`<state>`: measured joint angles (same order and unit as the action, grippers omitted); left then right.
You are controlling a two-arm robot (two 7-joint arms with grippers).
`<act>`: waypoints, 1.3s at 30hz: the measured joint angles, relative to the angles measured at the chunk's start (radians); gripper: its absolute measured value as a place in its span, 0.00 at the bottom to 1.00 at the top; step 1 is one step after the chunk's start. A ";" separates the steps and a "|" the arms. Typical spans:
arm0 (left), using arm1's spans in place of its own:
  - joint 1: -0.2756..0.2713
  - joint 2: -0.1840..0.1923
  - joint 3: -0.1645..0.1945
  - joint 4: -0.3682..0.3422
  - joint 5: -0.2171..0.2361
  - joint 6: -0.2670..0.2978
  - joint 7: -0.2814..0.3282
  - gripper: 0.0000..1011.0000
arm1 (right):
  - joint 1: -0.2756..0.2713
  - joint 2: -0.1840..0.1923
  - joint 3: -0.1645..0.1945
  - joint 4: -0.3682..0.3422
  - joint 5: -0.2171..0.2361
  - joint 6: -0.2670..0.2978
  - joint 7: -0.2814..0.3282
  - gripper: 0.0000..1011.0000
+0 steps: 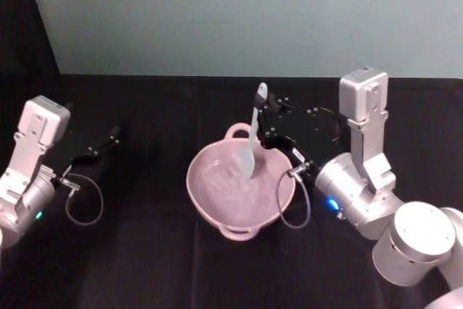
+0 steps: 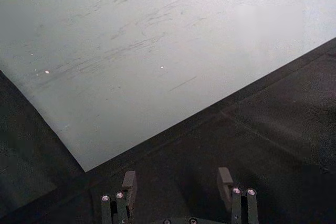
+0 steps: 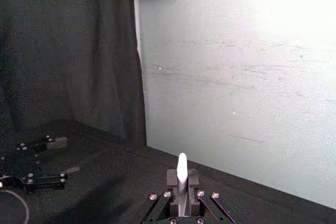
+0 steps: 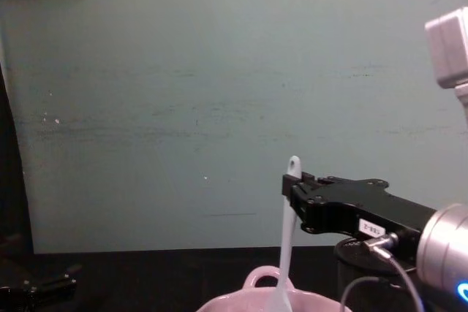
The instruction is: Use the one hand to pick up the spoon and stir the clear water in the bowl.
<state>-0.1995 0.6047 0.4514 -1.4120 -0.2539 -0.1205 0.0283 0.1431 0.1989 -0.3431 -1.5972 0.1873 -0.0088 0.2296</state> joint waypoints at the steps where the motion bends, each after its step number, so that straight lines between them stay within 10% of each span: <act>1: 0.000 0.000 0.000 0.000 0.000 0.000 0.000 1.00 | -0.003 0.002 0.003 -0.004 -0.002 0.001 0.000 0.11; 23: 0.000 0.000 0.000 0.000 0.000 0.000 0.000 1.00 | -0.154 0.092 0.012 -0.235 0.045 0.099 0.074 0.11; 39: 0.000 0.000 0.000 0.000 0.000 0.000 0.000 1.00 | -0.074 0.063 -0.065 -0.167 0.042 0.120 0.084 0.11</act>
<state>-0.1995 0.6047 0.4514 -1.4120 -0.2539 -0.1205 0.0283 0.0690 0.2620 -0.4084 -1.7640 0.2296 0.1116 0.3132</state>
